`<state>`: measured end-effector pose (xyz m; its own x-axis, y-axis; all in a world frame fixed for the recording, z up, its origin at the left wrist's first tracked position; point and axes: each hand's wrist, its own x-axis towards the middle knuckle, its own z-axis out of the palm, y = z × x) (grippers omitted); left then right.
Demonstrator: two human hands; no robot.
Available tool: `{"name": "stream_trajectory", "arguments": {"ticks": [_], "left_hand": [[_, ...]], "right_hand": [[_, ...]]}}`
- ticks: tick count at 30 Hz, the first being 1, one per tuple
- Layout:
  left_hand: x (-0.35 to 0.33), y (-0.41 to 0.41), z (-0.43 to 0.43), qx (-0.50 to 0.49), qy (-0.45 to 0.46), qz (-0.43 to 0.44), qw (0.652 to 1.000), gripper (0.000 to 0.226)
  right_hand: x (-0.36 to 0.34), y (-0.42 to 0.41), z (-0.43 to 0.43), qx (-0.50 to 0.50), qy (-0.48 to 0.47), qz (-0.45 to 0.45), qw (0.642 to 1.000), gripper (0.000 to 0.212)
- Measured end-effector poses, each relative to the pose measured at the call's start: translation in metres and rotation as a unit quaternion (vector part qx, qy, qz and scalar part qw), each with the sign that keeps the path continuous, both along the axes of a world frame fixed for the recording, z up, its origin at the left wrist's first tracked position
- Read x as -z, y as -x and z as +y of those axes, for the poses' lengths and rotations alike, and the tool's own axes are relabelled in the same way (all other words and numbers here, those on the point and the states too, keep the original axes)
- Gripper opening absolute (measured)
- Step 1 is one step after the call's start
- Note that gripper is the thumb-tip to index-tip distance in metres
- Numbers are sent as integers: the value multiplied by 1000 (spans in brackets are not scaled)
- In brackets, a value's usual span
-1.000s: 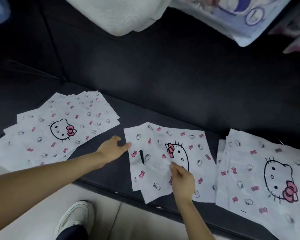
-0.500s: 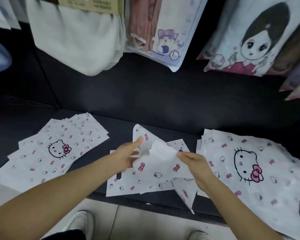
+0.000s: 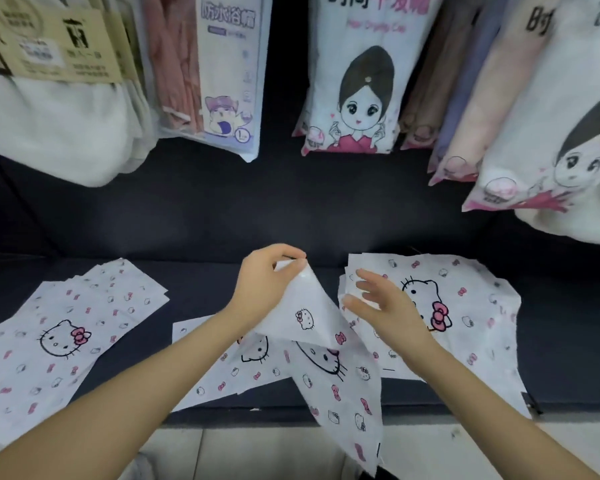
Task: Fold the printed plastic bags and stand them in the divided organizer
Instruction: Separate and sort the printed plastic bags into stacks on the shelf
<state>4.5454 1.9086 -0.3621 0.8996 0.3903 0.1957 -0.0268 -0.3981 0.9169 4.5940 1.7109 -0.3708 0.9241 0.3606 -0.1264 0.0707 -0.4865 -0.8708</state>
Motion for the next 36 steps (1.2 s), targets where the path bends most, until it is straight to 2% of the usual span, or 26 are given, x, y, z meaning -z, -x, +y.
{"name": "stream_trajectory", "arguments": {"ticks": [2, 4, 7, 9, 12, 15, 16, 18, 20, 23, 27, 33, 36], "left_hand": [[-6, -10, -12, -2, 6, 7, 1000, 10], [-10, -19, -23, -3, 42, 22, 999, 6], [-18, -28, -38, 13, 98, 50, 994, 9], [-20, -32, -45, 45, 114, 63, 991, 17], [-18, -35, -49, 106, 145, 86, 980, 13], [-7, -39, -46, 148, 180, 100, 967, 16], [-2, -41, -44, 147, 175, 99, 969, 17], [12, -42, -40, 139, 129, 97, 977, 15], [27, -41, -35, 146, 111, 116, 976, 27], [50, -41, -31, 164, 125, 160, 965, 54], [75, -48, -39, 213, 113, 223, 945, 78], [103, -78, -59, 185, 124, 247, 943, 85], [113, -97, -70, 159, 138, 234, 949, 68]], "right_hand": [[-9, 15, -3, -66, -40, -26, 997, 67], [-13, 27, 1, -118, -41, -37, 992, 78], [-6, 24, 6, -115, -11, -108, 987, 88], [-3, 17, 7, -73, -26, -139, 987, 76], [1, 6, 4, -4, -88, -151, 985, 48], [6, -10, -5, 50, -124, -119, 984, 18], [5, -15, -9, 69, -142, -103, 982, 14], [2, -24, -18, 122, -184, -69, 973, 44], [-1, -34, -27, 160, -211, -39, 963, 50], [-1, -50, -39, 167, -227, 1, 960, 45], [-2, -63, -55, 160, -242, 55, 955, 41], [7, -88, -85, 150, -273, 106, 944, 36], [13, -114, -104, 168, -321, 107, 926, 31]]}}
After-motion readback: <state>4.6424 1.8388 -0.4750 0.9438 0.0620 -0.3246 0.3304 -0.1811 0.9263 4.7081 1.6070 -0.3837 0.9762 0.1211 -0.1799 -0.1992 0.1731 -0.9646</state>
